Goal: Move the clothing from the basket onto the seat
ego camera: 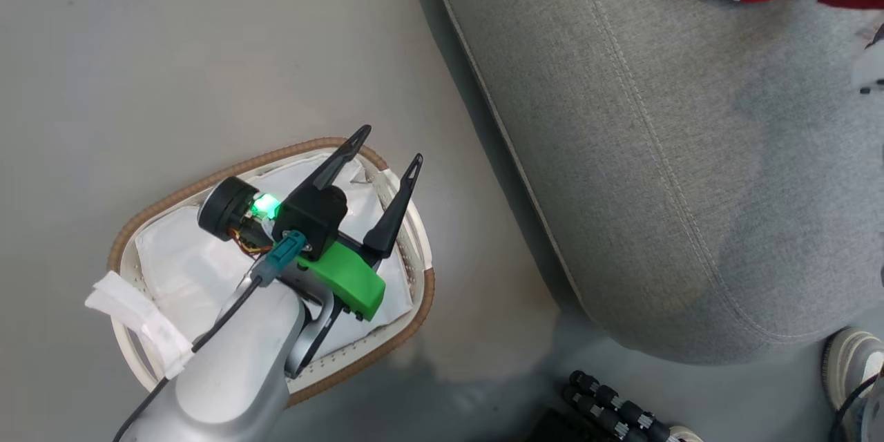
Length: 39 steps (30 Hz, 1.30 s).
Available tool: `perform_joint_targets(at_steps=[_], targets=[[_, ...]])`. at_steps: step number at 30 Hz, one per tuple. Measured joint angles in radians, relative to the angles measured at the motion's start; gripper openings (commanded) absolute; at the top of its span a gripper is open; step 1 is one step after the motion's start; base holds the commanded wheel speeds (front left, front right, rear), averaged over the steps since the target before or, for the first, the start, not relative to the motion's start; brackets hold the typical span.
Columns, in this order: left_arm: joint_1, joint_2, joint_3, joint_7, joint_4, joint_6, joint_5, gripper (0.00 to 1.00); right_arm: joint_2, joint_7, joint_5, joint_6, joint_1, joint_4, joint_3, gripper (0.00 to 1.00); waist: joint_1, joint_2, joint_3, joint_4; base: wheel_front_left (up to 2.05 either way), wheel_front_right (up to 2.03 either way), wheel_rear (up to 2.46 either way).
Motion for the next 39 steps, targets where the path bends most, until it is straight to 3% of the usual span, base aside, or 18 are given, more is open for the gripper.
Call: perform_joint_targets(at_steps=[1,3,4,5,6,18,26,33,39], targets=[[0.005,0.0,-0.003,0.001,0.0,0.0,-0.001,1.0,0.008,0.0,0.0,0.0,0.019,-0.005,-0.018,0.0,0.0,0.0,-0.006,-0.003,0.0,0.0,0.0],[0.007,0.001,-0.004,0.004,-0.001,0.0,-0.007,1.0,0.019,0.0,-0.001,0.0,0.045,-0.021,-0.039,0.11,0.0,0.0,-0.016,-0.007,0.0,0.0,0.0],[0.007,0.001,-0.004,0.004,-0.001,0.001,-0.008,1.0,0.026,0.0,-0.002,0.0,0.058,-0.028,-0.044,0.33,0.0,0.0,-0.021,-0.009,0.0,0.0,0.0],[0.008,0.002,-0.004,0.004,-0.001,0.001,-0.009,1.0,0.034,0.0,-0.002,0.0,0.07,-0.034,-0.048,0.45,-0.0001,0.0,-0.025,-0.01,0.0,0.0,0.0],[0.009,0.002,-0.005,0.004,0.0,0.001,-0.009,1.0,0.043,0.0,-0.002,0.0,0.087,-0.042,-0.05,1.0,-0.0001,0.0,-0.031,-0.012,0.0,0.0,0.0],[0.025,-0.009,-0.008,-0.009,0.03,0.004,-0.032,1.0,0.083,0.0,-0.015,0.0,0.241,-0.102,-0.037,1.0,-0.0001,0.0,-0.098,-0.009,0.0,0.0,0.0],[0.025,-0.051,0.013,-0.032,0.058,0.004,-0.053,1.0,0.048,0.0,-0.021,0.0,0.259,-0.148,0.005,1.0,-0.0002,0.0,-0.16,0.004,0.0,0.0,0.0],[0.031,-0.118,0.083,-0.038,0.061,-0.005,-0.062,1.0,0.022,0.0,-0.024,0.0,0.248,-0.154,0.044,1.0,-0.0002,0.0,-0.227,0.046,0.0,0.0,0.0],[0.098,-0.151,0.183,-0.039,0.055,-0.009,-0.048,1.0,0.038,0.0,-0.016,0.0,0.244,-0.136,0.098,1.0,-0.0002,0.0,-0.287,0.105,0.0,0.0,0.0]])
